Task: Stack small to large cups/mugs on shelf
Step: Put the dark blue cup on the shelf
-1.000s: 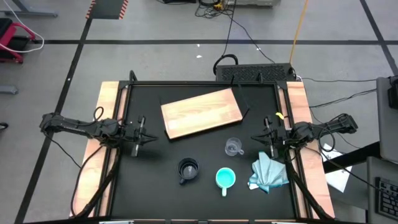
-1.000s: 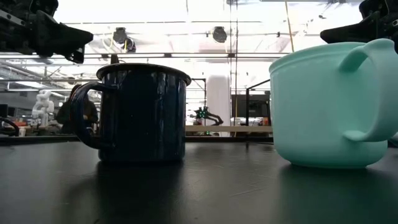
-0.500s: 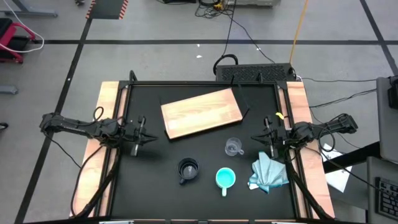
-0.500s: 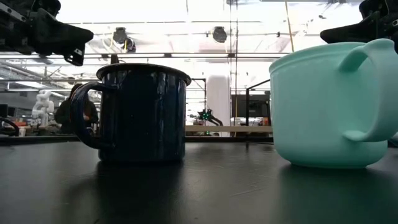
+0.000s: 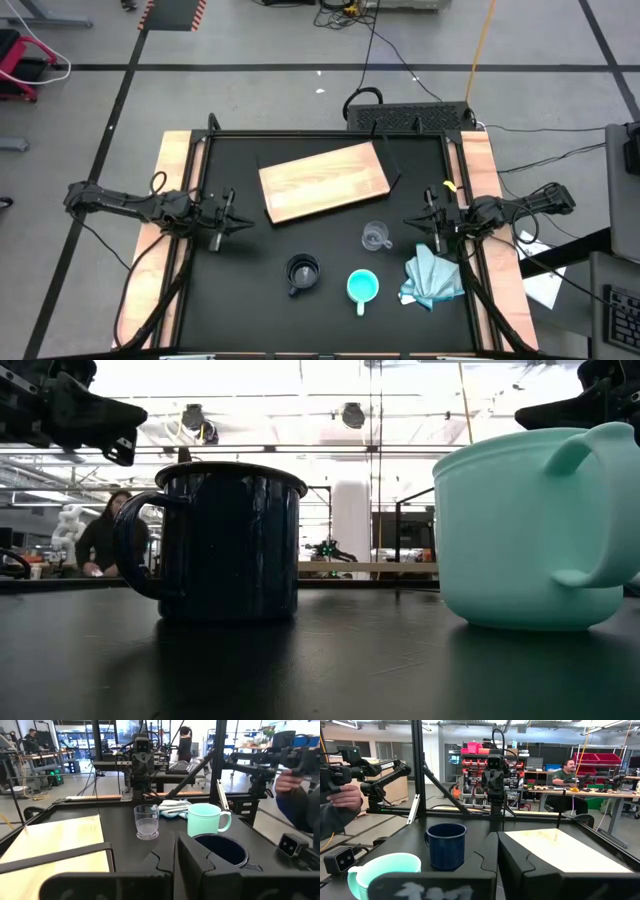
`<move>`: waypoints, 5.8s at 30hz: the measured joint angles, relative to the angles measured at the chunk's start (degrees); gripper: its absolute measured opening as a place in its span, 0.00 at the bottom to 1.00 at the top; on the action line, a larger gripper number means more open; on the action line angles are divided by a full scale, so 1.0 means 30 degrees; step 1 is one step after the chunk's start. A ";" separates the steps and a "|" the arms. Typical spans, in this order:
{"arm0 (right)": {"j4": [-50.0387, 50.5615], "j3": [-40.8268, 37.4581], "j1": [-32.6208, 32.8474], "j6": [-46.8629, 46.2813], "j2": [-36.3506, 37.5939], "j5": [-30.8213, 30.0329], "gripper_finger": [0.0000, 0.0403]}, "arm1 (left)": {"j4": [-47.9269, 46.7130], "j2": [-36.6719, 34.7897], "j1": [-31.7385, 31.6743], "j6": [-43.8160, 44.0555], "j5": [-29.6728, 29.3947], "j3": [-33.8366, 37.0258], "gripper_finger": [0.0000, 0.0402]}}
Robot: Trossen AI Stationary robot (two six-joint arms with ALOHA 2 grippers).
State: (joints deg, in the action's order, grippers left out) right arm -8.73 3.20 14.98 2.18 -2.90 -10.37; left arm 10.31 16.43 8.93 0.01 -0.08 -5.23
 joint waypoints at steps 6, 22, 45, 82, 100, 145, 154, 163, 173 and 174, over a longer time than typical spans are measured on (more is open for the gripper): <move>-0.0011 -0.0001 -0.0006 0.0006 -0.0003 0.0003 0.00 | -0.0113 0.0000 0.0000 0.0058 0.0000 0.0004 0.06; -0.1591 0.0089 0.0002 0.1087 -0.0464 0.1041 0.00 | 0.0759 0.0000 0.0000 -0.0312 0.1530 0.0000 0.06; -0.0894 1.0858 -0.0124 0.1033 -1.6834 0.3602 0.00 | 0.3008 0.0000 0.0000 0.0073 -0.0459 0.0000 0.06; 0.7243 2.4606 -0.3021 0.1423 -3.1079 1.0695 0.14 | 0.1958 0.0000 0.0000 0.0025 -0.1726 0.0000 0.06; 1.3133 3.0180 -0.1482 0.6829 -3.5037 0.9412 0.18 | 0.0876 0.0000 0.0000 0.0234 -0.1872 0.0000 0.06; 1.2961 3.0871 0.0172 1.0158 -3.7412 0.7526 0.52 | -0.0572 0.0004 0.0000 0.0175 -0.1843 -0.0007 0.06; 1.1693 3.0865 0.0330 1.0131 -3.8201 0.7490 0.52 | -0.0578 0.0007 -0.0005 0.0228 -0.1829 -0.0007 0.06; 1.1542 3.0864 0.0279 0.9980 -3.8699 0.7475 0.52 | -0.0535 0.0000 0.0000 0.0408 -0.1603 -0.0007 0.06; 1.1280 3.0864 0.0264 0.9163 -3.8694 0.7475 0.47 | -0.0536 0.0004 0.0000 0.0423 -0.1603 -0.0007 0.06; 1.1280 3.0864 0.0257 0.9156 -3.8694 0.7474 0.45 | -0.0532 0.0007 0.0000 0.0429 -0.1603 -0.0007 0.06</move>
State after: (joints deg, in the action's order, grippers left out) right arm 25.11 95.79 15.75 29.65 -118.98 12.05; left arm 8.71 16.45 8.93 1.30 -4.89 -5.26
